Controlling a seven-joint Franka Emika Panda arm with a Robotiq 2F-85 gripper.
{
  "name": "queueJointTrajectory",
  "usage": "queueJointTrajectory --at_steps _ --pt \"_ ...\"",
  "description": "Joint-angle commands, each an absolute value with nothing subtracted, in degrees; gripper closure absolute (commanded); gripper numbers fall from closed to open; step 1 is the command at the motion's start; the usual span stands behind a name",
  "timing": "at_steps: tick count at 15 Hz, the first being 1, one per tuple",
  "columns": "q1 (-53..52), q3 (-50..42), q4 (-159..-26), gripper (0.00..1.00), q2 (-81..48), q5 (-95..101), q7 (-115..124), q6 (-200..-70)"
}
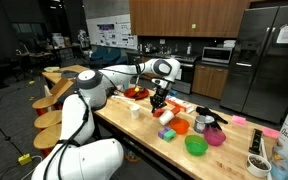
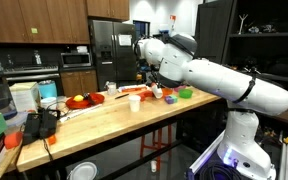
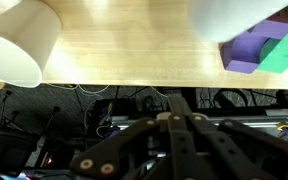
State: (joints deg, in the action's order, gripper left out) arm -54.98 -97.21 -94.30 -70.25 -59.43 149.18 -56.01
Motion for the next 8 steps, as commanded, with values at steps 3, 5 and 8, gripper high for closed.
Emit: queueJointTrajectory --at_steps 3,5,8 --pt "-55.1 -100.1 -95.5 1.0 -71.2 -59.1 149.2 -55.2" --pt "-55.4 -100.6 -95.9 0.75 -71.1 -59.0 149.2 -55.7" --pt "-55.6 -100.9 -96.4 0.64 -70.8 -59.5 149.2 -56.2"
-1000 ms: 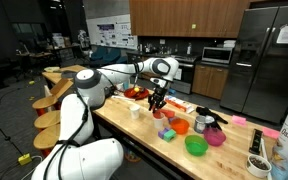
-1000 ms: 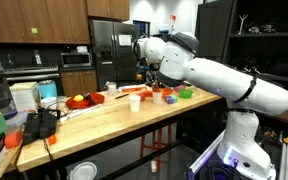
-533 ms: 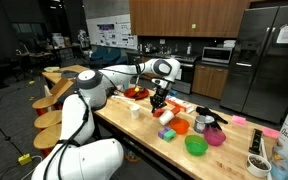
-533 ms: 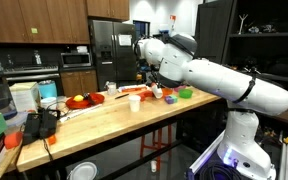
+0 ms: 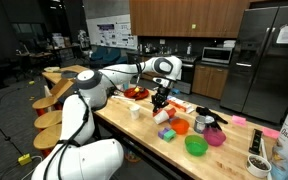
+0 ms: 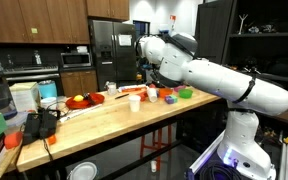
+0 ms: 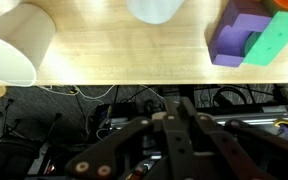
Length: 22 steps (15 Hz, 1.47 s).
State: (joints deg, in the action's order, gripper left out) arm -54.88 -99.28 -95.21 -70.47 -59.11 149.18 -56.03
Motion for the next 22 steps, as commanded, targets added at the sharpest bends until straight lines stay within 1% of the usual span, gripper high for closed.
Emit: queueJointTrajectory --at_steps 1,4,8,9,11,12,16,17,19,22 --pt "-55.4 -101.0 -96.4 0.58 -70.8 -59.5 149.2 -56.1" --pt "-55.1 -100.7 -95.9 0.36 -70.8 -59.4 149.2 -56.2" --pt "-54.0 -100.0 -95.4 0.11 -71.3 -60.7 149.2 -56.0" --pt "-53.5 -99.7 -95.1 0.03 -71.6 -61.3 149.2 -56.0" --pt "-52.2 -97.7 -93.1 0.0 -70.4 -60.8 149.2 -56.1" --pt "-51.3 -93.5 -91.5 0.0 -65.4 -57.4 149.1 -57.3" --pt "-47.8 -86.1 -87.3 0.0 -60.2 -52.2 145.1 -56.7" --pt "-49.6 -85.8 -89.7 0.0 -61.1 -51.3 147.9 -59.7" --pt "-48.2 -83.3 -88.4 0.0 -59.2 -49.9 147.6 -59.8" --pt "-47.9 -82.8 -88.1 0.0 -57.8 -49.5 147.5 -59.8"
